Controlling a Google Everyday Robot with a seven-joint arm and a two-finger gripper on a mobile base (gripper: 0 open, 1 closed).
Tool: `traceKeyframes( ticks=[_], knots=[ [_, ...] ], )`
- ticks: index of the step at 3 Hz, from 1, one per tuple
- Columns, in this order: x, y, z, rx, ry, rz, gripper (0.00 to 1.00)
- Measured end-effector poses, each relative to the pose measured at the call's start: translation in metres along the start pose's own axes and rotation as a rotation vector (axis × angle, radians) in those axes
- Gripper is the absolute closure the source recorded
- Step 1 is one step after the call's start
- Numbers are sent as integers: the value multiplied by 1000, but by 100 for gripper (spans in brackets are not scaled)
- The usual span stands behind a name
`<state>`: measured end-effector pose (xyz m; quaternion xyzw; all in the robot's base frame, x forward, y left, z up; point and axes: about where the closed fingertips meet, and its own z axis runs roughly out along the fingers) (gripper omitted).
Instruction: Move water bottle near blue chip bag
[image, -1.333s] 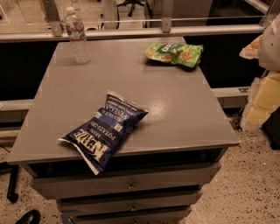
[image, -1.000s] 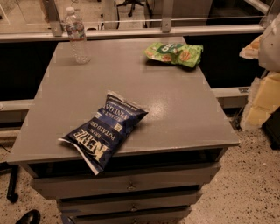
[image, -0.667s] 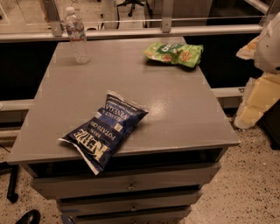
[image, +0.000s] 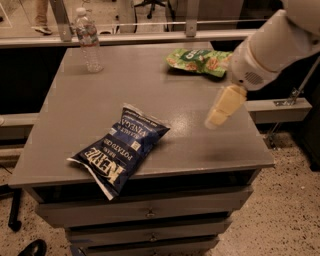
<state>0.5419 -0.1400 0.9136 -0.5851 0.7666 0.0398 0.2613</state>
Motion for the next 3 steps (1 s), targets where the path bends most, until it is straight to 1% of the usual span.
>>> traceKeyframes(
  ticks=[1,2,3],
  knots=[
    [-56,-29,57,1,-171,3,0],
    [-116,-53,105,-11,-360,44,0],
    [-180,-76,136,-21,-549,108,0]
  ],
)
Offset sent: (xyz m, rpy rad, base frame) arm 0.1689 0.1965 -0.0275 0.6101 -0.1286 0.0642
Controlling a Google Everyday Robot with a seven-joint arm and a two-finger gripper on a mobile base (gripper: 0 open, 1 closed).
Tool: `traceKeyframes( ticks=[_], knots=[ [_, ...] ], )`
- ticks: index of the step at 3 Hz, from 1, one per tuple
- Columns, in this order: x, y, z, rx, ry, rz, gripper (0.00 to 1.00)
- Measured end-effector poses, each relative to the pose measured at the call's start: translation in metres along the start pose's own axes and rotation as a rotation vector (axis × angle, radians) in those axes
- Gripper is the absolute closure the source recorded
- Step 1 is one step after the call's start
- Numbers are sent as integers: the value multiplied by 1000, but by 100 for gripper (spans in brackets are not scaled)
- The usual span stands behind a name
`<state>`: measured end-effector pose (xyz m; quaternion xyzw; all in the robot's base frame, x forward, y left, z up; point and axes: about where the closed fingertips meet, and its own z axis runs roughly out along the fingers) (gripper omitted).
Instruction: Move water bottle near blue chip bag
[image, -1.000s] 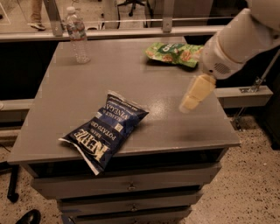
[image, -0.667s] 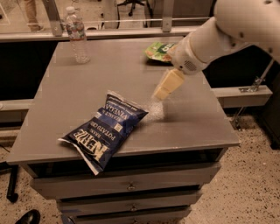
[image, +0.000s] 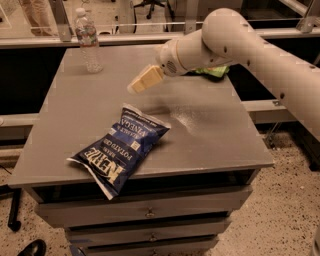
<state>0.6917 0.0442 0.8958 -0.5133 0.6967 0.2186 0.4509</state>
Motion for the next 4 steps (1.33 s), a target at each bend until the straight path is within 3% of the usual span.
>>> traceKeyframes(
  ticks=[2,3,4],
  knots=[
    [-6,-2,2,23,-30,-8,0],
    [-25,-21,26,61,-122,-26,0],
    [-46,-57,59,84,-218,-26,0]
  ],
)
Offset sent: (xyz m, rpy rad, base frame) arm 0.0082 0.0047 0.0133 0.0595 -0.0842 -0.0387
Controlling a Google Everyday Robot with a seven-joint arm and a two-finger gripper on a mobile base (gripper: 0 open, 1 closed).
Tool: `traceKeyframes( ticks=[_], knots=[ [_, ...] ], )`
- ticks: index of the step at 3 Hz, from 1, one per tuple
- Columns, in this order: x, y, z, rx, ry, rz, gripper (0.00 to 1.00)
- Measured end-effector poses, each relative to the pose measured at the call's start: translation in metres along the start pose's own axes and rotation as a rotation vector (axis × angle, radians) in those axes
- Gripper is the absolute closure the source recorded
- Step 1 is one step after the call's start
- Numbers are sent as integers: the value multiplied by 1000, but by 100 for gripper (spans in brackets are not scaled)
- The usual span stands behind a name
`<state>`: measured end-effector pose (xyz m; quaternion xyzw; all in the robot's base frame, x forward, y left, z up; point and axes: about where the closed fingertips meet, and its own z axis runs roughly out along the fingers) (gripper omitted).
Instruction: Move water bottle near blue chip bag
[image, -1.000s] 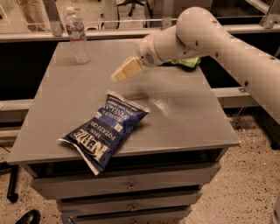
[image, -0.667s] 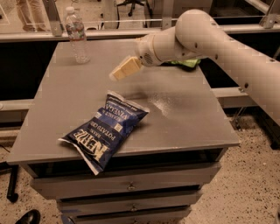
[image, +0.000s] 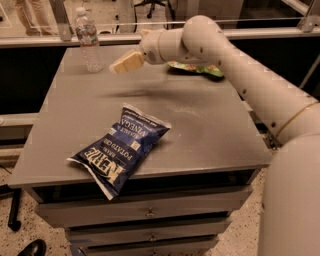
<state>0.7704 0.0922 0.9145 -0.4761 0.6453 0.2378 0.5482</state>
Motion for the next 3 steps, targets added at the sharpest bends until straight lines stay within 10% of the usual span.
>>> traceKeyframes(
  ticks=[3],
  knots=[
    [-31,-42,107,-61,-120,0,0]
  ],
)
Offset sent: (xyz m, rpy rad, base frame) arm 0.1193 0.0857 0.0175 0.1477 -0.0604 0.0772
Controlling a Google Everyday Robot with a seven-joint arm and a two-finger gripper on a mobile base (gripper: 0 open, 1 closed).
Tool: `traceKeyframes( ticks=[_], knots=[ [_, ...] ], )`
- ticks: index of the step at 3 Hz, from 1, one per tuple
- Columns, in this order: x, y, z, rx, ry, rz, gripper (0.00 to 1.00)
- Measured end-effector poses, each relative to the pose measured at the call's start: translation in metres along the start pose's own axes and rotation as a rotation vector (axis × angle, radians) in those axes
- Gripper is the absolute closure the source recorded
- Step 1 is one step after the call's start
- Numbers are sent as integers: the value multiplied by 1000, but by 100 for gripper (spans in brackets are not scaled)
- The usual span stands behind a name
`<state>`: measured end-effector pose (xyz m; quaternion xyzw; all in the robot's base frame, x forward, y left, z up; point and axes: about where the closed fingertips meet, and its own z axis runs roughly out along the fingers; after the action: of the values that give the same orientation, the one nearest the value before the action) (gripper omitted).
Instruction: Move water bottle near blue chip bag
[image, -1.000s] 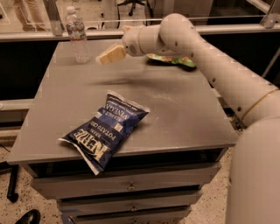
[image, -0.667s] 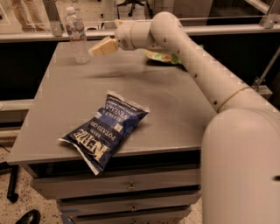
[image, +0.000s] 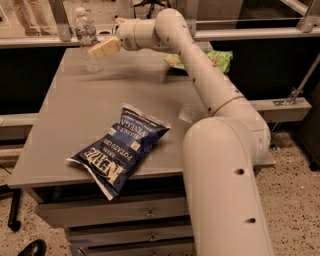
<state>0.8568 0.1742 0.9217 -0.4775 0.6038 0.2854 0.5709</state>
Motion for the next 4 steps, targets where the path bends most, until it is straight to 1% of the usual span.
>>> traceKeyframes(
  ticks=[1,2,3,4],
  knots=[
    [2,7,10,-40,58,0,0],
    [6,14,17,-67,92,7,0],
    [7,21,26,-97,110,14,0],
    [4,32,32,-130,111,29,0]
  ],
)
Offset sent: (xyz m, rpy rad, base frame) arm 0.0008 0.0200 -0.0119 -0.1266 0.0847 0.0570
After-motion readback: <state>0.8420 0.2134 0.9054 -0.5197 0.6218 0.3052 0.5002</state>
